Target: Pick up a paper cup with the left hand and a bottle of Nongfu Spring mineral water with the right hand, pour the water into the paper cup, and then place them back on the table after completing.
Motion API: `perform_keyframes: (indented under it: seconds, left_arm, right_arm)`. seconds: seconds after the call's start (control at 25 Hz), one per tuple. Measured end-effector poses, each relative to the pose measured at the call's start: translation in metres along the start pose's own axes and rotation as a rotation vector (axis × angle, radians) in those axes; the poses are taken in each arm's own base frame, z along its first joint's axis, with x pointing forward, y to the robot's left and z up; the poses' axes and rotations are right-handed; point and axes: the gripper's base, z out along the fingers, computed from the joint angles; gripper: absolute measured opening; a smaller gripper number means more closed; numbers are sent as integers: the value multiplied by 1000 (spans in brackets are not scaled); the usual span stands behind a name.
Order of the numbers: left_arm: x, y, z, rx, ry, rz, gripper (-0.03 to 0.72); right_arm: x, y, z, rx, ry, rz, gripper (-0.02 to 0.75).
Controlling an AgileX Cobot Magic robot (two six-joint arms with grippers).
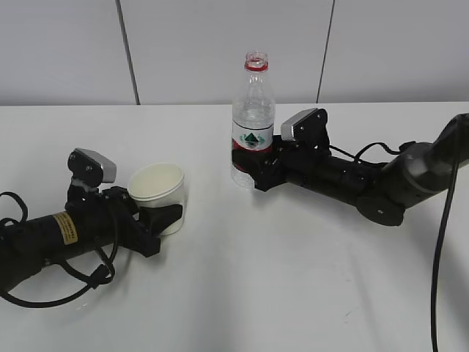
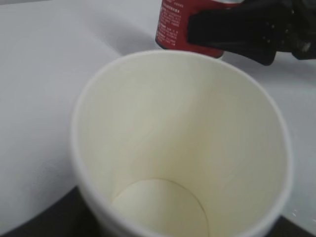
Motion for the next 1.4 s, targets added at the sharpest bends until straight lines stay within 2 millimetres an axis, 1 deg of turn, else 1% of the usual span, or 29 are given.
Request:
perform_keyframes:
  seconds: [0.08, 0.24, 0.48, 0.6, 1.08, 1.2, 1.4]
  left_arm:
    - [0, 0, 0, -1, 0, 0, 375]
    - [0, 0, 0, -4, -1, -1, 370]
    - [-15, -1, -3, -9, -24, 27, 365]
    - [-18, -2, -4, -6, -20, 38, 365]
    - [-17, -3, -4, 8, -2, 22, 364]
    - [-17, -4, -4, 15, -1, 27, 363]
    - [-18, -4, -3, 27, -1, 36, 363]
  right_arm:
    - [-1, 0, 0, -3, -8, -5, 477]
    - [-1, 1, 0, -10, -12, -94, 473]
    - [-18, -1, -1, -2, 14, -262, 473]
    - [-24, -1, 0, -9, 10, -322, 472]
    - [-50, -11, 22, -116, 69, -646, 471]
    - [-56, -11, 29, -137, 98, -723, 471]
    - [-63, -3, 38, -177, 112, -825, 471]
